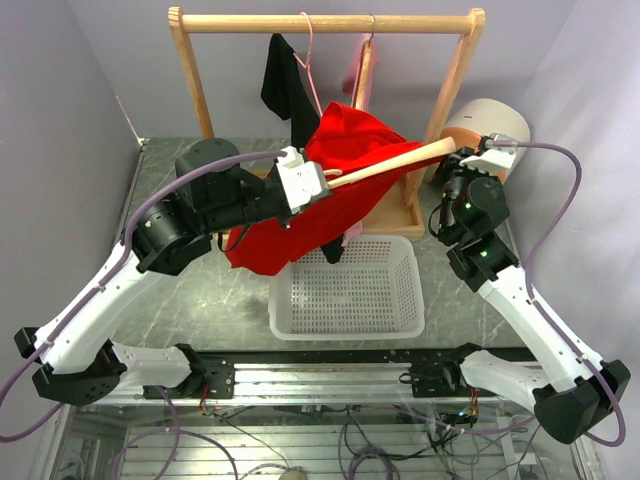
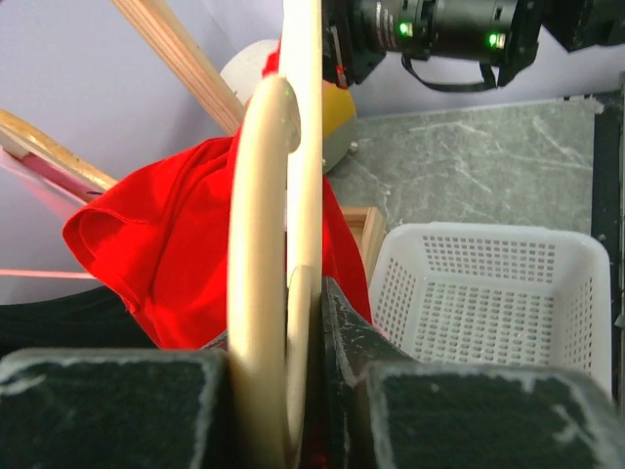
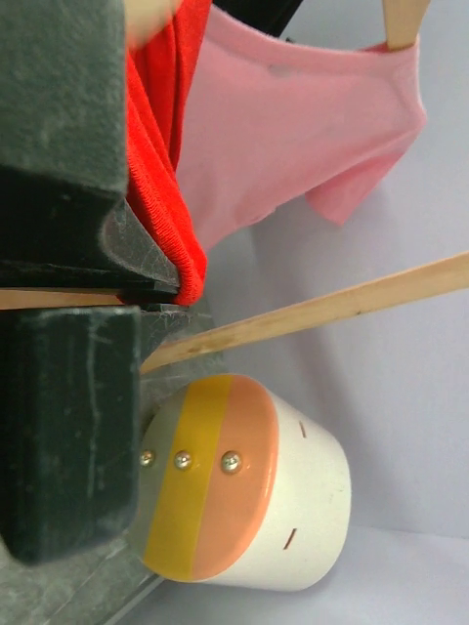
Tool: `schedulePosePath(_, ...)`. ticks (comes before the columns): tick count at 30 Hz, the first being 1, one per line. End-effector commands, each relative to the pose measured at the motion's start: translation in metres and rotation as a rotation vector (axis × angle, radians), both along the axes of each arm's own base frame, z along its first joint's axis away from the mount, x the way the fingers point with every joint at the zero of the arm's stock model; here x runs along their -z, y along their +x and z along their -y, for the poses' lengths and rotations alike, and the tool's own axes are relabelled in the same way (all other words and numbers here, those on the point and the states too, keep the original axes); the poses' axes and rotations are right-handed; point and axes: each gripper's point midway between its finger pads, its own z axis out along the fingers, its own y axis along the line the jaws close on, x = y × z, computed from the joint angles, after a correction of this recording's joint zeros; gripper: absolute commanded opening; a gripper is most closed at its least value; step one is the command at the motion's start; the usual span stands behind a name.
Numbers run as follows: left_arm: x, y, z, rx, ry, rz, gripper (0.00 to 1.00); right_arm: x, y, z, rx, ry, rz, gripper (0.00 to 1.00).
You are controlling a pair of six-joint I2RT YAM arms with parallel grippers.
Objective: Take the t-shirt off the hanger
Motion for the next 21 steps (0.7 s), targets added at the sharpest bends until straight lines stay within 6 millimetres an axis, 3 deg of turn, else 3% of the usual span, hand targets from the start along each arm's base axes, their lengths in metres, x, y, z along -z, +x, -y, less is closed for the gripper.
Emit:
schedulePosePath(1, -0.075, -0.033, -0.04, -0.003, -0.207, 0.088, 0.07, 0.042, -0.014, 0.064, 0.296, -0.027, -0.134, 0.0)
schedulePosePath(5, -0.1, -0.021, -0.034, -0.05, -0.337, 0.055, 0.07, 0.052, -0.011, 0.04, 0.13, -0.031, -0.156, 0.0)
schedulePosePath(8, -0.114, 0.006, -0.025, -0.148, -0.451, -0.01, 0.07, 0.048, -0.013, -0.004, -0.149, -0.071, -0.137, 0.0)
schedulePosePath(11, -0.129, 0.033, -0.019, -0.237, -0.578, -0.041, 0.07, 0.036, -0.027, -0.045, -0.393, -0.119, -0.115, 0.0)
schedulePosePath(14, -0.134, 0.048, -0.009, -0.268, -0.645, -0.073, 0.08, 0.022, -0.047, -0.072, -0.556, -0.142, -0.096, 0.0)
schedulePosePath(17, -0.133, 0.058, 0.004, -0.262, -0.679, -0.101, 0.13, 0.003, -0.067, -0.088, -0.676, -0.147, -0.04, 0.0)
schedulePosePath(21, -0.123, 0.069, 0.014, -0.273, -0.723, -0.139, 0.12, -0.019, -0.092, -0.095, -0.772, -0.156, 0.03, 0.0)
